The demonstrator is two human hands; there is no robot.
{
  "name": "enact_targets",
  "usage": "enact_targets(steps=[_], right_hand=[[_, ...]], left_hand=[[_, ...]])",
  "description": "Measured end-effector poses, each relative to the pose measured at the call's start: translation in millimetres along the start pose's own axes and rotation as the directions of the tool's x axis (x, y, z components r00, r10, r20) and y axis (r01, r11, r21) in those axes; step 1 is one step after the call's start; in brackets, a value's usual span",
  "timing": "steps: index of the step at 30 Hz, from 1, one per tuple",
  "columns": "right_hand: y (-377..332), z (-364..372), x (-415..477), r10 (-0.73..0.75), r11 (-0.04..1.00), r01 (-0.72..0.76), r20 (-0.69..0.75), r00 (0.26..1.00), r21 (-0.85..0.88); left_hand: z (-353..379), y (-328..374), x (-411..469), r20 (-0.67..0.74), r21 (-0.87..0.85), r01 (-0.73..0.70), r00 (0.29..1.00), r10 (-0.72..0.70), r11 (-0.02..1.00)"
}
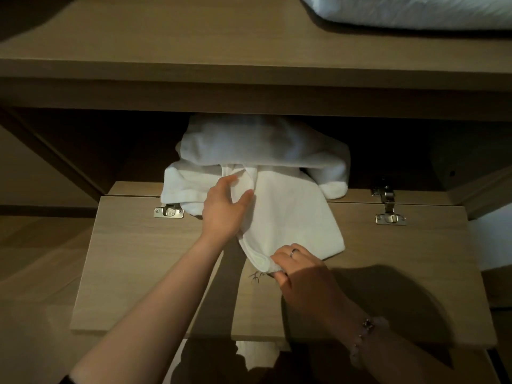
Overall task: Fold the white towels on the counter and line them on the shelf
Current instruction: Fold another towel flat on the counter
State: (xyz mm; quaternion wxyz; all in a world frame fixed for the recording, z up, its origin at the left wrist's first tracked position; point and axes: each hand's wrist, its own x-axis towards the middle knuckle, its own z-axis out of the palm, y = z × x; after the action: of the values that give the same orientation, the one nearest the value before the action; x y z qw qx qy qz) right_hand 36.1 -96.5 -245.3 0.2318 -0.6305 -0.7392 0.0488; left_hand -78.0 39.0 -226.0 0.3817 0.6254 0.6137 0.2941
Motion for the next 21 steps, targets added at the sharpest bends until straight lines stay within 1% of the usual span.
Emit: enact_targets(steps=[2,3,5,7,8,10,11,15,18,21], right_hand=[[1,-2,-4,-0.031,1.000,0.031,0.038,0.999,0.005],[3,-3,-5,-0.038,0.999,0.037,0.058,0.998,0.015],[4,-7,-8,-0.033,0.998,0.025,0.137,0.990,0.056],[5,-13,-11,0.003,0.990,-0.036,0.241,0.971,0.134],[4,-15,-13,0.013,0.987,-0.053,0.256,0.967,0.150],[3,-19,-16,0.014,0.992,-0.036,0.185,0.983,0.119],[3,-20,-15,0.017,0.995,-0.030,0.122,0.992,0.100],[8,-18,-4,0.136,0.984,-0.132,-0.028,0.990,0.123],[9,-17,1,0.200,0.977,-0.189,-0.113,0.973,0.103],[9,-15,5,0.221,0.974,-0.209,-0.193,0.956,0.082]], left_hand=[[3,-3,0,0.027,0.070,-0.047,0.999,0.045,0.996],[5,-4,-2,0.041,0.096,-0.047,0.998,0.043,0.994],[7,-4,-5,0.024,0.132,-0.047,0.999,0.044,0.990],[7,-5,-9,-0.017,0.099,-0.063,0.998,0.065,0.993],[6,-5,-11,-0.026,0.066,-0.068,0.997,0.069,0.996],[6,-7,-17,-0.014,0.026,-0.069,0.997,0.070,0.997],[6,-9,-20,0.004,0.013,-0.060,0.998,0.060,0.998],[2,-25,-37,0.097,-0.050,-0.007,0.995,0.011,0.999],[-10,-39,-48,0.240,-0.047,0.076,0.969,-0.062,0.996],[-25,-50,-58,0.403,-0.019,0.100,0.911,-0.085,0.995]])
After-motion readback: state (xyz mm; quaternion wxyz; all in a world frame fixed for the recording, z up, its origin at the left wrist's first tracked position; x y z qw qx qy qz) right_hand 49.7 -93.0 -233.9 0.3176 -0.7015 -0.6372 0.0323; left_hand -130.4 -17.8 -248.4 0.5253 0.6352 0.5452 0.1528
